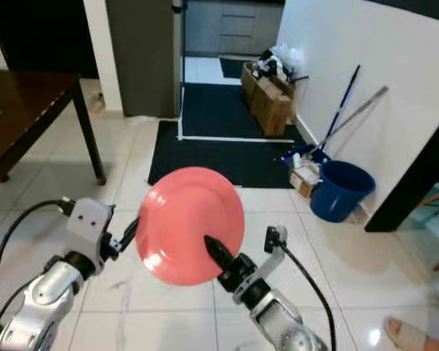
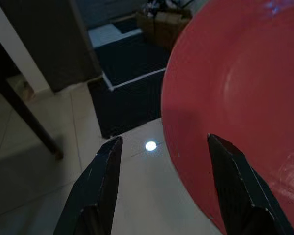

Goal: Setting the table

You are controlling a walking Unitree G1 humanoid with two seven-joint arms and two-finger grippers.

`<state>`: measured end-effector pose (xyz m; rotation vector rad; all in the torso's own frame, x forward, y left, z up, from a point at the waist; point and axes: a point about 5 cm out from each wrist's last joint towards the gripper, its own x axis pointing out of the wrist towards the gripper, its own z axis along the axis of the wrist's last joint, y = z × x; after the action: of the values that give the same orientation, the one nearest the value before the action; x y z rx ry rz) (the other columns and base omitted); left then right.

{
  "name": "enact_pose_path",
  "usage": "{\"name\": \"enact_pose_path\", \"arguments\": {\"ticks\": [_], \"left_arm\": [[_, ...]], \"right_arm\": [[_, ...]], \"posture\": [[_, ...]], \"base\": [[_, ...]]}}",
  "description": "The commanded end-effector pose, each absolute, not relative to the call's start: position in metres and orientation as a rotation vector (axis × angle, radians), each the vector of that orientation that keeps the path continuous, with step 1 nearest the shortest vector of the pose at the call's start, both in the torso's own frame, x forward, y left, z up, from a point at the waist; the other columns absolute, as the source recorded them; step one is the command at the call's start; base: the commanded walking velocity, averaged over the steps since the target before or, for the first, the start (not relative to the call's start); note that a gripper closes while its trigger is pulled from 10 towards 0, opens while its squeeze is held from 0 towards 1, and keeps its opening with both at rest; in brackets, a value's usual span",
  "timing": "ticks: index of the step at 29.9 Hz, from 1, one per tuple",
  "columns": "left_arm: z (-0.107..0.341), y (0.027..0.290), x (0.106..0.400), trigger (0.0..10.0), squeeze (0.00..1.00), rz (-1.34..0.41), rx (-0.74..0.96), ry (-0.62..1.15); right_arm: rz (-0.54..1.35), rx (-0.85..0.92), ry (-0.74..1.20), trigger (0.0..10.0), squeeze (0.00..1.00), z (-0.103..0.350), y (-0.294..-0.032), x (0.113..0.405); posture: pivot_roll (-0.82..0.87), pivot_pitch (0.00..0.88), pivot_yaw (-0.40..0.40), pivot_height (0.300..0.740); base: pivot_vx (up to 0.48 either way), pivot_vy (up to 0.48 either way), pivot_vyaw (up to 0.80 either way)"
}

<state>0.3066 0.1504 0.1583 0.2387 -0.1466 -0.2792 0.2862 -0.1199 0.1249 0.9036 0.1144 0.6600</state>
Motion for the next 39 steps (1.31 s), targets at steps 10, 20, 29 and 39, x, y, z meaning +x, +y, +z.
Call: {"name": "enact_pose_path", "arguments": {"ticks": [10, 20, 29, 39], "left_arm": [[0.157, 0.146, 0.307, 10.0, 0.00, -0.296, 0.237, -0.138], [0.157, 0.145, 0.308, 10.0, 0.00, -0.300, 0.235, -0.141], [0.157, 0.146, 0.308, 10.0, 0.00, -0.297, 0.235, -0.139], [0.158, 0.143, 0.310, 10.0, 0.00, -0.305, 0.233, -0.143]], "right_arm": [[0.581, 0.904, -0.030, 10.0, 0.00, 0.152, -0.149, 0.292], [0.512, 0.885, -0.080, 10.0, 0.00, 0.162, -0.167, 0.297], [0.508, 0.894, -0.073, 10.0, 0.00, 0.160, -0.165, 0.297], [0.482, 0.908, -0.097, 10.0, 0.00, 0.164, -0.172, 0.299]], "posture": [[0.08, 0.085, 0.058, 0.740], [0.08, 0.086, 0.061, 0.740], [0.08, 0.086, 0.060, 0.740], [0.07, 0.093, 0.064, 0.740]], "base": [[0.480, 0.000, 0.00], [0.480, 0.000, 0.00], [0.480, 0.000, 0.00], [0.480, 0.000, 0.00]]}}
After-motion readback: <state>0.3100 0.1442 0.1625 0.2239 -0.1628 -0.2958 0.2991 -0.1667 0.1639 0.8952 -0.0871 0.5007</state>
